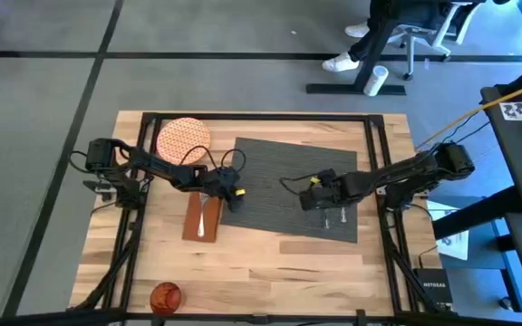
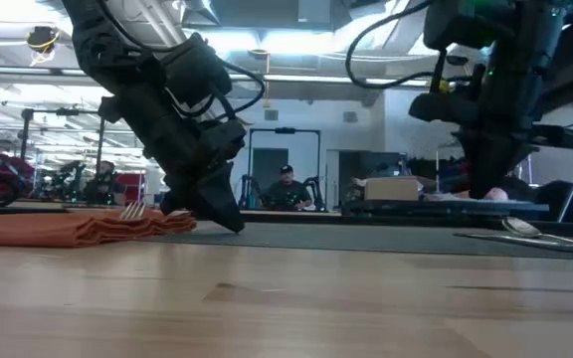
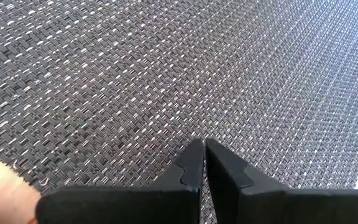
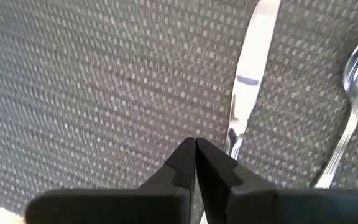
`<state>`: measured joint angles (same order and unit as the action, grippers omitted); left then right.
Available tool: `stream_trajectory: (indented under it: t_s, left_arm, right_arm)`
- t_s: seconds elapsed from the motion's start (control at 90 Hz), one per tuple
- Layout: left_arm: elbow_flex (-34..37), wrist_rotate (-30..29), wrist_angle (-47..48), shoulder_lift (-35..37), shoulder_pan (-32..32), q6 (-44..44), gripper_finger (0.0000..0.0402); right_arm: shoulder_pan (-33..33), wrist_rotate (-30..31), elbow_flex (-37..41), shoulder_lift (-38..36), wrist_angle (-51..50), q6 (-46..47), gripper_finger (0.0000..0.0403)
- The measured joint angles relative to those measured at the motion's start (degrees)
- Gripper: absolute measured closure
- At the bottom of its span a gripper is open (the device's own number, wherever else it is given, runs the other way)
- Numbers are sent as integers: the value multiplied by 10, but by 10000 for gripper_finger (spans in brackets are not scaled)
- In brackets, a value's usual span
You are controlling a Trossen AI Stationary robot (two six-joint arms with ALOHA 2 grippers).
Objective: Set table place
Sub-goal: Put the silver table knife on the gray tablemat to the left of the silver spoon
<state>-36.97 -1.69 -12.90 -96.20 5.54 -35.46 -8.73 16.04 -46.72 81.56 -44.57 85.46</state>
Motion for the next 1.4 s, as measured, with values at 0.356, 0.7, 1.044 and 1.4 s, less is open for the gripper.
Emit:
stream_trajectory:
  t_s: [0.356,0.7,1.044,1.4]
  left_arm:
    - [0,0,5,1,-7,0,402]
    - [0,0,18,1,-22,10,402]
    - [0,0,20,1,-22,9,402]
    - [0,0,21,1,-22,-1,402]
  right_arm:
    - [85,-12,0,57,36,-53,403]
    - [139,-23,0,65,46,-116,403]
    - [149,-38,15,65,74,-139,403]
    - [147,-66,53,63,85,-110,403]
